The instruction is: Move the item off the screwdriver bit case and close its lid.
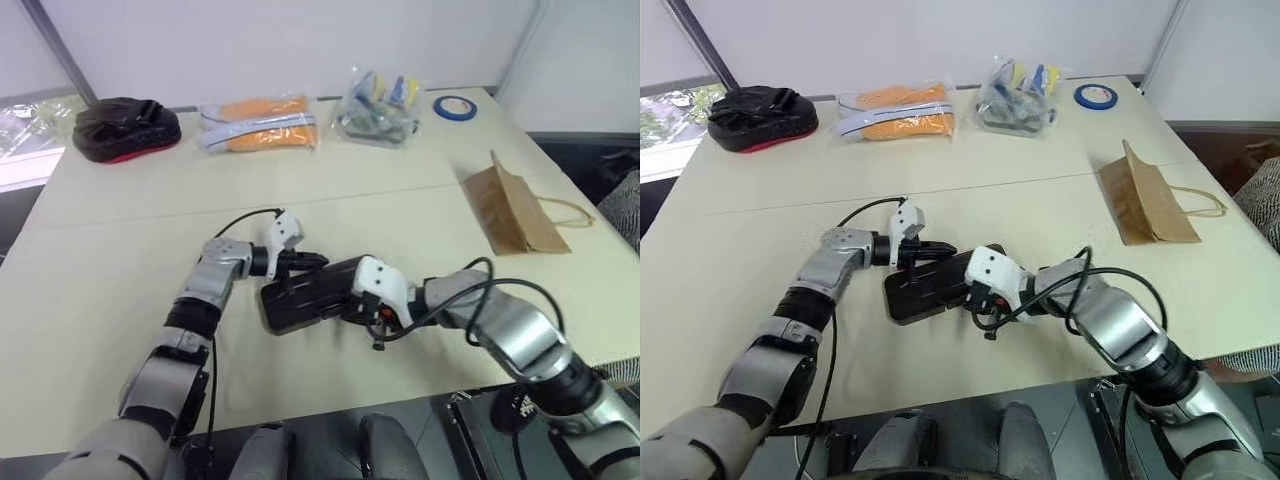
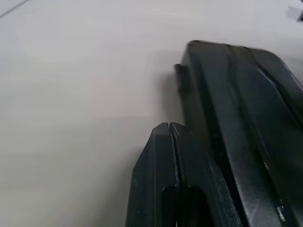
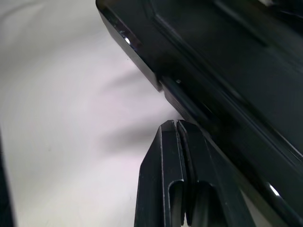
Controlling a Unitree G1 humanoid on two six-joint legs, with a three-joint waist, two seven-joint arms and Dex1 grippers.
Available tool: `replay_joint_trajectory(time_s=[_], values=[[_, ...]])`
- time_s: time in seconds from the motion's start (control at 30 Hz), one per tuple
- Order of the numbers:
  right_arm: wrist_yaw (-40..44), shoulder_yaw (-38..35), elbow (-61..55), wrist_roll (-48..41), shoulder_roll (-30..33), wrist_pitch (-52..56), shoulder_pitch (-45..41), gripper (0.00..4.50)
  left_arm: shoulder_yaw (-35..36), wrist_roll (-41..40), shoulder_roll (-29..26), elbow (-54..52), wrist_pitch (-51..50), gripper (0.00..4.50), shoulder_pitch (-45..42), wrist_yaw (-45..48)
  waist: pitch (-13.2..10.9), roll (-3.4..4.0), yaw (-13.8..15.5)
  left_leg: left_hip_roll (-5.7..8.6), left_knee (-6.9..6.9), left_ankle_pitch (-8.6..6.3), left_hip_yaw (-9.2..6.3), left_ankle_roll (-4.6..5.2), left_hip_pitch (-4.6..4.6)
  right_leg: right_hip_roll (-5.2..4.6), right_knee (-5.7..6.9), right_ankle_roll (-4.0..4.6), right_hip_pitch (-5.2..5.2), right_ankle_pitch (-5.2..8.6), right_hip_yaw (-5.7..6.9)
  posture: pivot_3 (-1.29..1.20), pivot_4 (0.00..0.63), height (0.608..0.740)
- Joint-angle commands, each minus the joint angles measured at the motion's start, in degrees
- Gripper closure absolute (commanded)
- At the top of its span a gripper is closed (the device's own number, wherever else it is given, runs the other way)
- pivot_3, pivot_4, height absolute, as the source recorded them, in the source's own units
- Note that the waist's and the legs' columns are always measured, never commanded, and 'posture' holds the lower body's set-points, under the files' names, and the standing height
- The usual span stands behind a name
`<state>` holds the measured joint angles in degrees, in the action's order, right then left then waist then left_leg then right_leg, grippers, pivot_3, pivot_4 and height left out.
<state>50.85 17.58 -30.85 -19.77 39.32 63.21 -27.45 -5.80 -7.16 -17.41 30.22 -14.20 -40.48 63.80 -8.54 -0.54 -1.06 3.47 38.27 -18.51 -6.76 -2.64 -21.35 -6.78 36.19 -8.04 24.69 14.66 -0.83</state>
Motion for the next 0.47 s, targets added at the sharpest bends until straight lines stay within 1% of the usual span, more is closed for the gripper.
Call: replay_joint_trajectory(time_s=[0.03,0.23,0.37,0.47], values=[[1.2,-8.0,-4.5,-6.0,1.7,3.3,-0.7,4.47,4.6,-4.1,-3.2,-10.4,-5.9,4.50,1.6,-3.2,0.0,0.00,0.1,0.00,0.00,0.00,0.00,-0.01,-0.01,0.00,0.01,0.00,0.01,0.00,0.00,0.00,0.150,0.740],[2.2,-17.3,-5.1,-13.4,5.4,6.6,-3.3,4.47,8.6,-9.6,-10.9,-30.6,-17.6,4.50,10.0,-5.9,0.0,0.01,0.4,0.01,-0.01,0.00,0.02,-0.01,-0.01,-0.03,-0.02,0.00,-0.01,0.00,-0.05,0.00,0.150,0.740],[2.3,-19.7,-4.2,-15.7,7.6,5.5,-5.2,4.47,13.2,-15.0,-16.8,-44.1,-26.0,4.50,18.0,-7.3,0.0,0.01,0.4,-0.01,-0.03,0.00,0.01,-0.01,-0.02,-0.03,-0.03,0.00,-0.01,0.00,-0.05,0.00,0.150,0.740],[1.9,-19.3,-2.8,-15.5,8.7,3.7,-5.9,4.47,16.4,-18.0,-18.9,-50.3,-29.1,4.50,22.3,-9.8,-0.1,0.04,0.3,-0.04,-0.04,-0.01,0.05,0.01,0.00,-0.03,-0.04,0.00,0.00,0.00,-0.09,0.00,0.150,0.740]])
